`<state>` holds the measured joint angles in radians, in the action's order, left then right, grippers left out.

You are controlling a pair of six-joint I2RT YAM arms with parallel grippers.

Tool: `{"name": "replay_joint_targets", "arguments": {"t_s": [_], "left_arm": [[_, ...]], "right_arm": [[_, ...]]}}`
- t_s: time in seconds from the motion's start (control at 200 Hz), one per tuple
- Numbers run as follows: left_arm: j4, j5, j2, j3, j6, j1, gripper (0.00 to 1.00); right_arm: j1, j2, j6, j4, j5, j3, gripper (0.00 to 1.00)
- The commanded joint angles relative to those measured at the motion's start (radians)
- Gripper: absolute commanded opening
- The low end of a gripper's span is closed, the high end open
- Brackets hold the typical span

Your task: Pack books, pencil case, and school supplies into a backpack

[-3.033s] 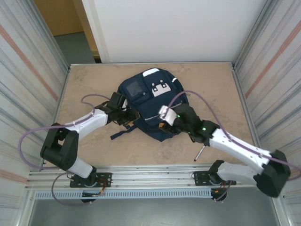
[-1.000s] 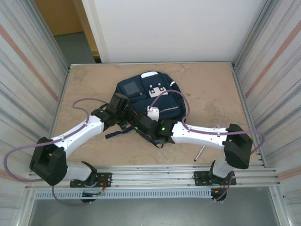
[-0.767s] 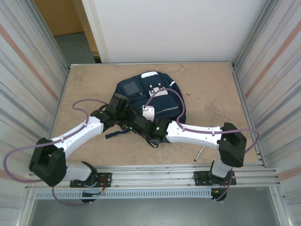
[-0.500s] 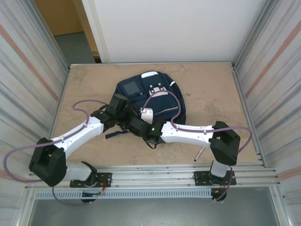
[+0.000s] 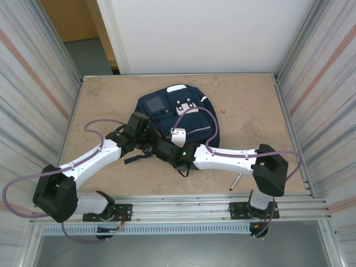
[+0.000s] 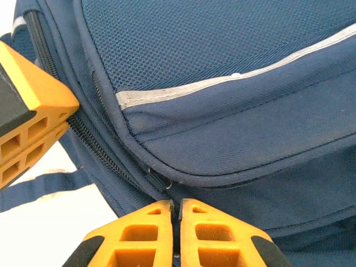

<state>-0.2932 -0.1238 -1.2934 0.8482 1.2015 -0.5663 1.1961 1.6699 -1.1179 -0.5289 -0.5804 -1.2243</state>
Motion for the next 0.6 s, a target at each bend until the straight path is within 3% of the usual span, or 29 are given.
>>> {"name": "replay_joint_targets", "arguments": {"t_s": [0.0, 0.316, 0.506, 0.596], "left_arm": [[0.022, 0.008, 0.054, -0.003, -0.008, 0.033, 0.0], [0.013, -0.073, -0.005, 0.001, -0.096, 0.179, 0.0], [-0.032, -0.119, -0.061, 0.049, -0.203, 0.278, 0.0], [-0.057, -0.144, -0.116, 0.094, -0.291, 0.339, 0.0]], "right_arm": [[-0.007, -0.082, -0.02, -0.06, -0.021, 0.062, 0.0], [-0.06, -0.282, 0.057, -0.054, -0.01, 0.276, 0.0], [-0.147, -0.437, 0.153, -0.023, -0.038, 0.394, 0.0], [-0.215, -0.519, 0.246, 0.058, 0.032, 0.445, 0.0]]}}
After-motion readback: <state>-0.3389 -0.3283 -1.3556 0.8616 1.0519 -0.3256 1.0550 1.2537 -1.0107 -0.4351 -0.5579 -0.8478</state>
